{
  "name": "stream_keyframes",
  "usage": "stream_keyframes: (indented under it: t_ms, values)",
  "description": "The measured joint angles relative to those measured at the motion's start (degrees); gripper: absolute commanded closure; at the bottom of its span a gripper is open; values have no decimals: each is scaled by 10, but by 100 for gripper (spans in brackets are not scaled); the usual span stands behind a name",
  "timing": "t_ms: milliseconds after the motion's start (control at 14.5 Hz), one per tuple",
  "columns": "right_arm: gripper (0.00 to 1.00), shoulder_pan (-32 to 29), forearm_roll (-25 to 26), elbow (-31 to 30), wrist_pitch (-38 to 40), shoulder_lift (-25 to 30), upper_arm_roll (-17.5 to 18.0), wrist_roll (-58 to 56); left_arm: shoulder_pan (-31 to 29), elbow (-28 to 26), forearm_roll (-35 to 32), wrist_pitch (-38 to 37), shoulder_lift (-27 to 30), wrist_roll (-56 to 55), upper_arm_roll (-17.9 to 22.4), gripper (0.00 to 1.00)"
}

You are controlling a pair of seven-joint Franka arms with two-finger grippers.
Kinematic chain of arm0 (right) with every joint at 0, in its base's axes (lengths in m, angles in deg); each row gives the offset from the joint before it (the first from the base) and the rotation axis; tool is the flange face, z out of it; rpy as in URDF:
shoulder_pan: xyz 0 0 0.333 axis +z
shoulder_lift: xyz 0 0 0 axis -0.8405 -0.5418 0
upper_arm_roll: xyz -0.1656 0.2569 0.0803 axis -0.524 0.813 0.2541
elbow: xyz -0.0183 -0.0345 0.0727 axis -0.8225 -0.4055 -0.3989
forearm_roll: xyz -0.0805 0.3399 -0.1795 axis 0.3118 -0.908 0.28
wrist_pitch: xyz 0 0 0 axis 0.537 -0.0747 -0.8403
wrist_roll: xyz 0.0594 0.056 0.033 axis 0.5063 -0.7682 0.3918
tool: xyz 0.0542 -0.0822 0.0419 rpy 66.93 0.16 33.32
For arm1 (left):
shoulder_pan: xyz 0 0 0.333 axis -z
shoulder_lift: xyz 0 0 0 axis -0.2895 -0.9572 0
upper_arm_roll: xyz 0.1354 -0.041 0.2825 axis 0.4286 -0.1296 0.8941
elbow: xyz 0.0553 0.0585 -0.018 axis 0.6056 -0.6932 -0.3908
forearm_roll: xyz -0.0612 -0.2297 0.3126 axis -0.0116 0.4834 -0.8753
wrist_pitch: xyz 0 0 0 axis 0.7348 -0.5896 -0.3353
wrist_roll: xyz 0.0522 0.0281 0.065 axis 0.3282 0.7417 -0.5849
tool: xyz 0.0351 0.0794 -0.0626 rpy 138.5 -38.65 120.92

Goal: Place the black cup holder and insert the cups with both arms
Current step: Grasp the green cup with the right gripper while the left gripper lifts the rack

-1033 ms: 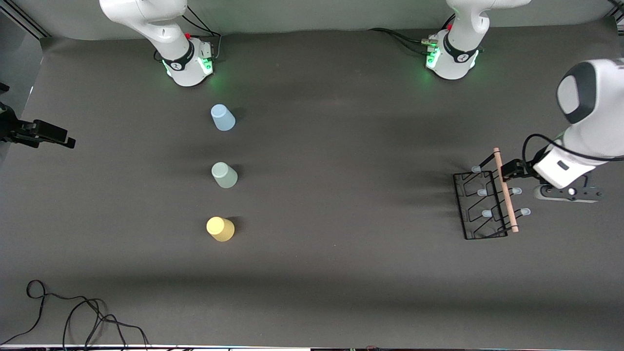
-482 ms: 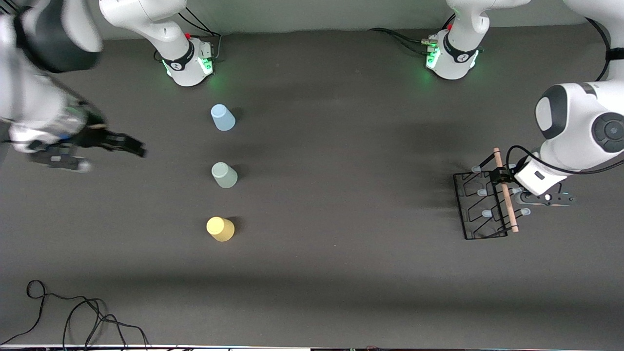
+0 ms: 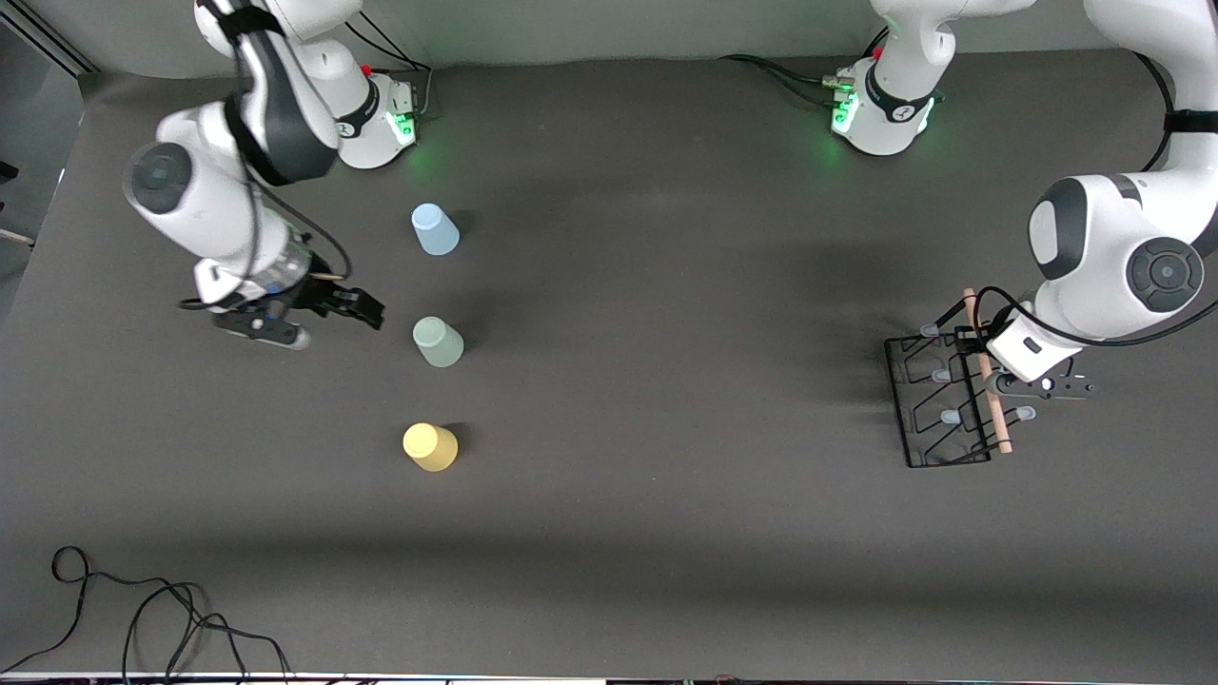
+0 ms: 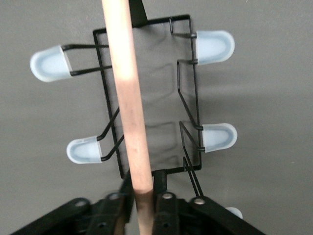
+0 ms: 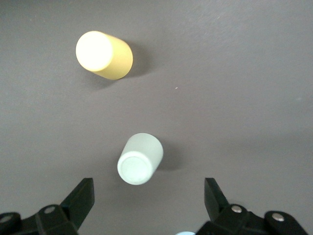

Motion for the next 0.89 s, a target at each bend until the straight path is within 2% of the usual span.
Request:
stream_keyframes:
  t_ms: [207,551,895]
  values:
    - [0,30,0,-16,-72,-44,0,32,0,13,0,2,3,1,-2,100]
    - [0,51,-3,-27,-156,-121,1,46,23,67,0,-12,16,-37,-7,100]
    - [0,60,-8,-46,-220,-163,0,49,123,94,1,-15,22,-198,-15,100]
